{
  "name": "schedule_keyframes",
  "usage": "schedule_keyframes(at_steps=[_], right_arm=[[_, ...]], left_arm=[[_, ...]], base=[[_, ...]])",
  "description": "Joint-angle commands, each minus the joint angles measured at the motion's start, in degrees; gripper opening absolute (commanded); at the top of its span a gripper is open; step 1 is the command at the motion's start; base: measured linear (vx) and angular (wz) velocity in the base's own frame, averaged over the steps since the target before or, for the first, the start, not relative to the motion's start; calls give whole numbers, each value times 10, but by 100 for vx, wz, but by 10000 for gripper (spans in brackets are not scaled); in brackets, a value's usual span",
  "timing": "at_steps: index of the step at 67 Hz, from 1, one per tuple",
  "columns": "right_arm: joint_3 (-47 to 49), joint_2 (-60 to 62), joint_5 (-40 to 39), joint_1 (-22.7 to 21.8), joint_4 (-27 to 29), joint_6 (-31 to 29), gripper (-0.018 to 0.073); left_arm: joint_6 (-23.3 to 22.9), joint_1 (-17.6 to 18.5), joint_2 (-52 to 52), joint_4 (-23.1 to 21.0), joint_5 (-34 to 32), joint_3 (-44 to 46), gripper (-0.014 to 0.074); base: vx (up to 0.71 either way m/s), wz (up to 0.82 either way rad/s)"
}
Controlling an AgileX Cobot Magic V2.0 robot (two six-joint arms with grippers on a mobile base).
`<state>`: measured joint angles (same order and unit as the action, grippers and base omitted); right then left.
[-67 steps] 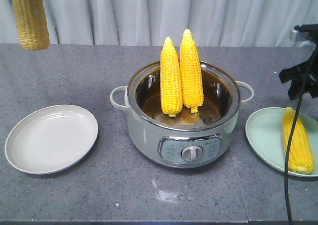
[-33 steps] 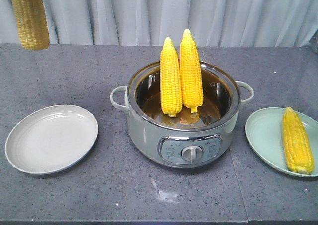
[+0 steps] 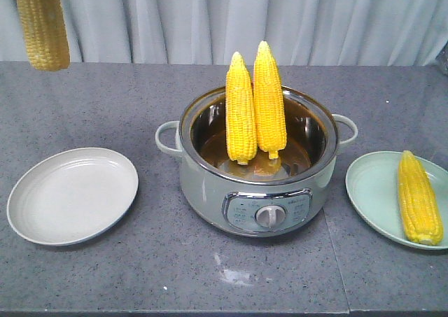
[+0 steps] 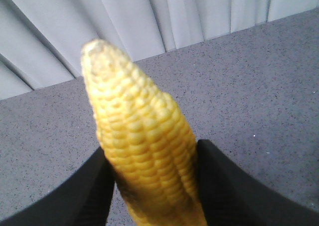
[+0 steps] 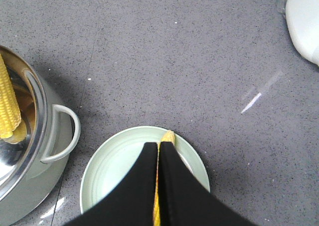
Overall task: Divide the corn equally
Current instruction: 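Move the held corn cob with the left gripper over the cream plate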
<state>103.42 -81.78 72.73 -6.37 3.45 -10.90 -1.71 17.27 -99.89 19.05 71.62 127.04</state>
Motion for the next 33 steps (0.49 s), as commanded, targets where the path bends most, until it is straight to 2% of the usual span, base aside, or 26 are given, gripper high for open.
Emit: schedule_keyframes(at_steps=[1,33], right_arm=[[13,16,-1,-2,1,0,-9],[13,16,-1,-2,1,0,-9]], left_arm=[[-7,0,26,9,-37,16,129],[-7,0,26,9,-38,16,129]], base=[[0,0],[0,0]])
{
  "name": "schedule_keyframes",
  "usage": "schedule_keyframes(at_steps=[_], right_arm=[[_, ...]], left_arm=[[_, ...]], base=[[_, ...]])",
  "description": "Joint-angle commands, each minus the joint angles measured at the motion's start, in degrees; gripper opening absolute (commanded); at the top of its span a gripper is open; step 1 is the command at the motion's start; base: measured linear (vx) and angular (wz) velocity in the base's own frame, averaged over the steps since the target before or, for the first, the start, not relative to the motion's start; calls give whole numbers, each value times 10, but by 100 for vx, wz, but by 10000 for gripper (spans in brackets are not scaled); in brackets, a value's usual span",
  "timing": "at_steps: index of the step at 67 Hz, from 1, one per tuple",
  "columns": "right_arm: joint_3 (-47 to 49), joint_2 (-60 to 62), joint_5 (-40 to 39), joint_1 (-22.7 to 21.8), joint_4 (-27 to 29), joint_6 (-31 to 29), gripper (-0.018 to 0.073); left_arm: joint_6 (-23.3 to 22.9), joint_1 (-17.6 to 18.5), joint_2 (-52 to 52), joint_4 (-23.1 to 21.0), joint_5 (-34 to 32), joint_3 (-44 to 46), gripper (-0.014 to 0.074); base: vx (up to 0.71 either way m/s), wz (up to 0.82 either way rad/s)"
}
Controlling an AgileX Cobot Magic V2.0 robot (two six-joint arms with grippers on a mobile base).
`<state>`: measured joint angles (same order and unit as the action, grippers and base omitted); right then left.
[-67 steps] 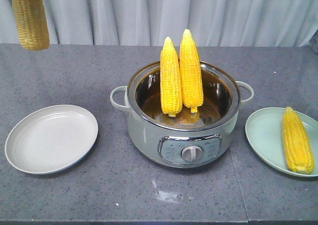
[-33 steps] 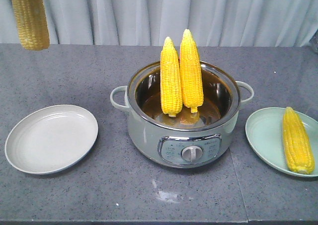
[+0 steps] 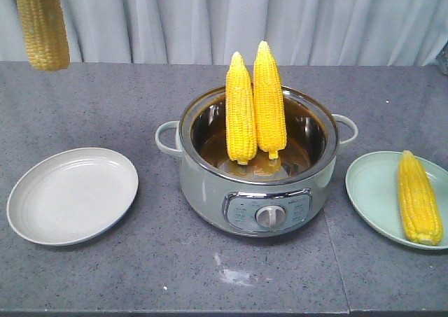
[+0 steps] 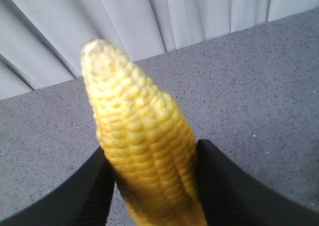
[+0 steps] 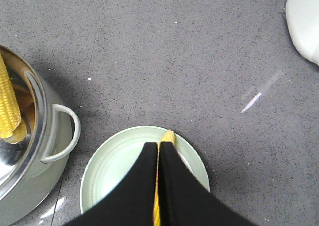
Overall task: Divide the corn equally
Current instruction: 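Move the held corn cob with the left gripper over the cream plate, then lower the corn onto the cream plate and open the left gripper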
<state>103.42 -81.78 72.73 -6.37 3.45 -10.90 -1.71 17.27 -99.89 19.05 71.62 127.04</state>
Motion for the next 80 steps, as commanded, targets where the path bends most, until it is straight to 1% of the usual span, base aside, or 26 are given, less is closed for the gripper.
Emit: schedule_keyframes(at_steps=[1,6,12,15,18,21,22,26,29,31,38,41,48,56,62,67,73,80], right_arm=[[13,16,-1,-2,1,0,-9],[13,16,-1,-2,1,0,-9],[13,16,-1,-2,1,0,-9],[13,16,0,-2,1,0,-9],[13,16,0,-2,1,0,-9],[13,16,0,-2,1,0,-9],[13,16,0,-2,1,0,-9],[13,16,0,-2,1,0,-9],[13,16,0,-2,1,0,-9],[13,16,0,-2,1,0,-9],[13,16,0,-2,1,0,-9],[13,16,0,-2,1,0,-9],[13,16,0,-2,1,0,-9],[13,16,0,-2,1,0,-9],[13,16,0,-2,1,0,-9],[13,16,0,-2,1,0,-9],[13,16,0,-2,1,0,-9],[13,16,0,-2,1,0,-9]], left_arm=[[-7,0,26,9,-38,16,129],[-7,0,26,9,-31,16,129],[-7,0,26,9,-3,15,129],[-21,0,26,8,-3,15,129],[-47,0,27,7,-3,15,129],[-70,0,30,-2,-3,15,129],[-72,0,31,-7,-3,15,129],[-65,0,35,-40,-3,15,129],[-56,0,35,-52,-3,15,129],[-50,0,36,-57,-3,15,129],[-49,0,36,-79,-3,13,129],[-44,0,37,-81,-3,4,129],[-9,0,54,-59,-3,-61,129],[-11,-2,81,-51,-3,-143,129],[-30,-2,95,-51,-3,-208,130],[-36,-2,100,-52,-3,-248,133],[-41,-2,101,-64,-3,-288,141],[-40,-10,100,-102,-3,-317,153]], base=[[0,0],[0,0],[0,0],[0,0],[0,0],[0,0],[0,0],[0,0],[0,0],[0,0],[0,0],[0,0],[0,0],[0,0],[0,0],[0,0],[0,0],[0,0]])
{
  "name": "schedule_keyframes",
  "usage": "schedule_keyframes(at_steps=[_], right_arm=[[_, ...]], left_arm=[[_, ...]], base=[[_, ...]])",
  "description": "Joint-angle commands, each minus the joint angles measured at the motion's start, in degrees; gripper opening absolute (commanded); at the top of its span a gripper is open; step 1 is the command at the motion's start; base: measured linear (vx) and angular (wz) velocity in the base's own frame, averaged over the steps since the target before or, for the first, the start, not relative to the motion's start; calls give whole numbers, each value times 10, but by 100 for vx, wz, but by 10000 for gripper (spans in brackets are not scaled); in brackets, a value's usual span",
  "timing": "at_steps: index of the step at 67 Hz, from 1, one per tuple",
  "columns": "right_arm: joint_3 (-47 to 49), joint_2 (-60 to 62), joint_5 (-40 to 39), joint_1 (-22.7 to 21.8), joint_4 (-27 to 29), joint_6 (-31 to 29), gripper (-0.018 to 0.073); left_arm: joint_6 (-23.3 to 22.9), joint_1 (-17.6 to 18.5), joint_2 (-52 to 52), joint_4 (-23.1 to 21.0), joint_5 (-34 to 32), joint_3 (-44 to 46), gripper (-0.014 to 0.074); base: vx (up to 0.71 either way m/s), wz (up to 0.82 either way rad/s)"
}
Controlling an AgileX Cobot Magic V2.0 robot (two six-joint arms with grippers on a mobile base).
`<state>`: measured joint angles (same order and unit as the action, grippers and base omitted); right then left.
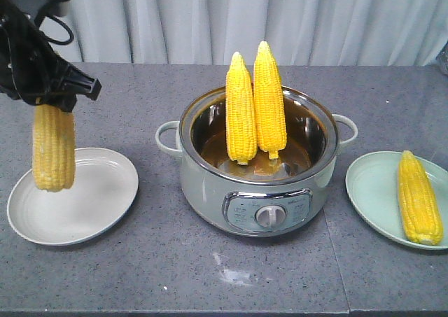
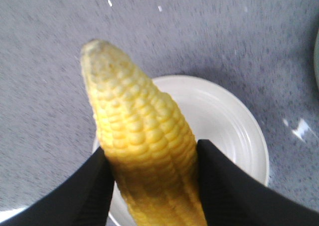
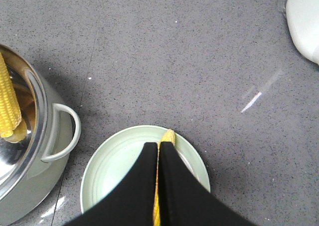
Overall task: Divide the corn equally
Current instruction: 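Lower the corn onto the cream plate and open the left gripper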
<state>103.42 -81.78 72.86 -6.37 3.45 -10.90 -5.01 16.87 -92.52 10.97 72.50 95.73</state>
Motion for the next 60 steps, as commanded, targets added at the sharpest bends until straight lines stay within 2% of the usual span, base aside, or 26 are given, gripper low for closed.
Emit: schedule_keyframes(at_steps=[1,7,21,33,40,41,60], right_arm=[[13,16,-2,-2,1,0,-9],[13,16,-2,-2,1,0,-9],[13,16,-2,-2,1,0,-9],[13,16,-2,-2,1,0,-9],[13,16,-2,-2,1,0,-9],[13,16,-1,-2,1,0,-9],[13,16,-2,-2,1,0,-9]], left_arm=[[-7,-8,27,-26,-12,-7,154],[-7,-25,26,-43,-12,-25,164],[0,-54,7,-47,-12,-26,176],[29,-56,-24,-95,-12,-26,183],[33,-56,-37,-96,-12,-26,185],[50,-56,-78,-104,-12,-26,197],[50,-56,-103,-110,-12,-26,237]], base=[[0,0],[0,0],[0,0],[0,0],[0,0],[0,0],[0,0]])
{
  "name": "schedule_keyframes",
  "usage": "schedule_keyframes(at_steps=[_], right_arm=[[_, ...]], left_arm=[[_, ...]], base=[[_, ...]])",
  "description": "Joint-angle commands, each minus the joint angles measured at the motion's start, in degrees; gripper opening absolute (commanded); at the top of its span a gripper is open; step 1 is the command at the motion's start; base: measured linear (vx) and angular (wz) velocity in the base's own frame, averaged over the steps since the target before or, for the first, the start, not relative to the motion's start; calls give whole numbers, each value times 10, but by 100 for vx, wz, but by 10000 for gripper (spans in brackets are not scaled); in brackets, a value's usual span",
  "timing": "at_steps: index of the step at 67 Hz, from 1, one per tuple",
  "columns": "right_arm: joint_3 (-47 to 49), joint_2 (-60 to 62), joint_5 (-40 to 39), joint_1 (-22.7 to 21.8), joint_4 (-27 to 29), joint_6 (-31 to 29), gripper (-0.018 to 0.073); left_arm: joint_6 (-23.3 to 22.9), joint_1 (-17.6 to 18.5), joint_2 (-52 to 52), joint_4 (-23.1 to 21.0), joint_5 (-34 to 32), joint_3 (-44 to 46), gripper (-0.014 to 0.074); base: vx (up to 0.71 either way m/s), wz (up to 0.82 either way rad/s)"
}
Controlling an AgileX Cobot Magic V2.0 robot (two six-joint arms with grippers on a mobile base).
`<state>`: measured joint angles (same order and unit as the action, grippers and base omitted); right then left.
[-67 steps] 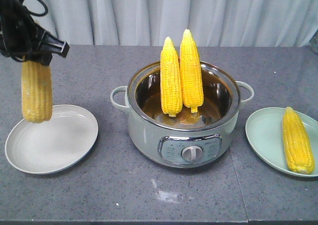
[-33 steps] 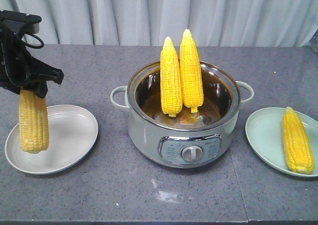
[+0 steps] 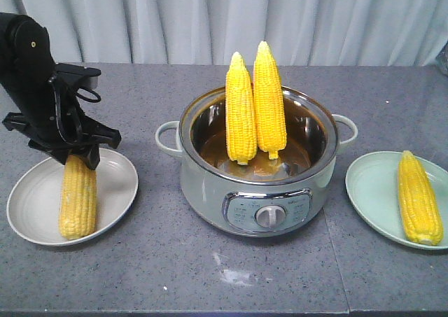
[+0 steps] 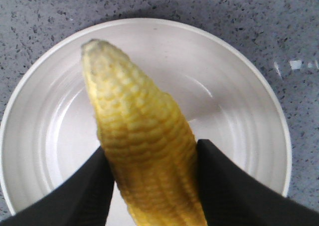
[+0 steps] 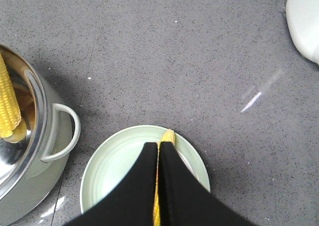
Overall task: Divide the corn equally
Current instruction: 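Lower the corn onto the cream plate and open the left gripper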
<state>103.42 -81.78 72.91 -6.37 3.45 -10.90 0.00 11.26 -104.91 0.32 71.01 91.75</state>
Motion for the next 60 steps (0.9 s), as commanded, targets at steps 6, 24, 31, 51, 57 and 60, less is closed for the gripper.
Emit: schedule_keyframes(at_steps=[6,24,31,51,57,60], right_arm=[[13,16,-2,-2,1,0,-9],[13,16,-2,-2,1,0,-9],[13,16,-2,-2,1,0,-9],[13,16,-2,-2,1,0,-9],[13,16,-3,-2,1,0,-9],[13,16,-2,-2,1,0,-9]], left_arm=[[0,-3,15,-3,3,13,271],[-12,-15,9,3,3,13,443],[-12,-15,9,9,3,13,511],[-12,-15,14,21,3,15,554],[-12,-15,20,22,3,22,554],[-12,-15,24,22,3,34,554]], base=[[0,0],[0,0],[0,0],[0,0],[0,0],[0,0]])
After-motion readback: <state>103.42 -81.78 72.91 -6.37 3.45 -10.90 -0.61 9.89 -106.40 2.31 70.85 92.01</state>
